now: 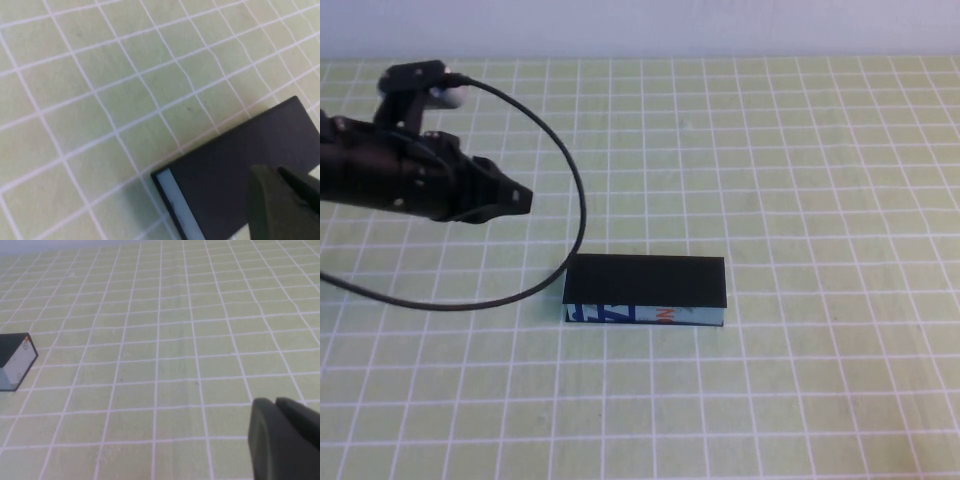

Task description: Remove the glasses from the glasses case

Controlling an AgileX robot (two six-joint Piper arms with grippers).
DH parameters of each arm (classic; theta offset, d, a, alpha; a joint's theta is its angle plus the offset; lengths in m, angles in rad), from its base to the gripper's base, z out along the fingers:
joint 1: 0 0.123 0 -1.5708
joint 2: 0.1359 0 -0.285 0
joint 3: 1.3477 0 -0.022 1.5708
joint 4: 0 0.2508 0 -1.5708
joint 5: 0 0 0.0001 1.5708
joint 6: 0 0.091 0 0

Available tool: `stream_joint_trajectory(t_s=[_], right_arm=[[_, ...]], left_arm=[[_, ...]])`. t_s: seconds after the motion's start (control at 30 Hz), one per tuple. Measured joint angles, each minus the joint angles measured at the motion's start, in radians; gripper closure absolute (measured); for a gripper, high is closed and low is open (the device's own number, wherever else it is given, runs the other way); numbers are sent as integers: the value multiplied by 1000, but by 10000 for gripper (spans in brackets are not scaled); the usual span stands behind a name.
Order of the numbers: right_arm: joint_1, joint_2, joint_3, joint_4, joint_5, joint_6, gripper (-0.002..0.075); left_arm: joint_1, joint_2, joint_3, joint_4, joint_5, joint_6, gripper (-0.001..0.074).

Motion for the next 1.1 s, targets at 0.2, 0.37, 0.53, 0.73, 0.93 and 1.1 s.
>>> stream_joint_trajectory(t_s=[0.2, 0.37, 0.53, 0.73, 0.93, 1.1], right_arm=[[0, 0, 0, 0, 0, 0, 743], [0, 0, 0, 0, 0, 0, 743], [0, 0, 0, 0, 0, 0, 743], [0, 0, 0, 0, 0, 0, 743], [0, 0, 0, 0, 0, 0, 743], [0, 0, 0, 58, -65, 0, 743]], left_arm=[[-62, 221, -153, -25, -13, 46, 739], [-75, 370, -266, -29, -13, 54, 739], [-75, 471, -340, -29, -17, 71, 739], [-75, 568, -412, -44, 0, 77, 739], [-75, 620, -426, -50, 55, 75, 739], [-75, 621, -429, -52, 59, 75, 739]])
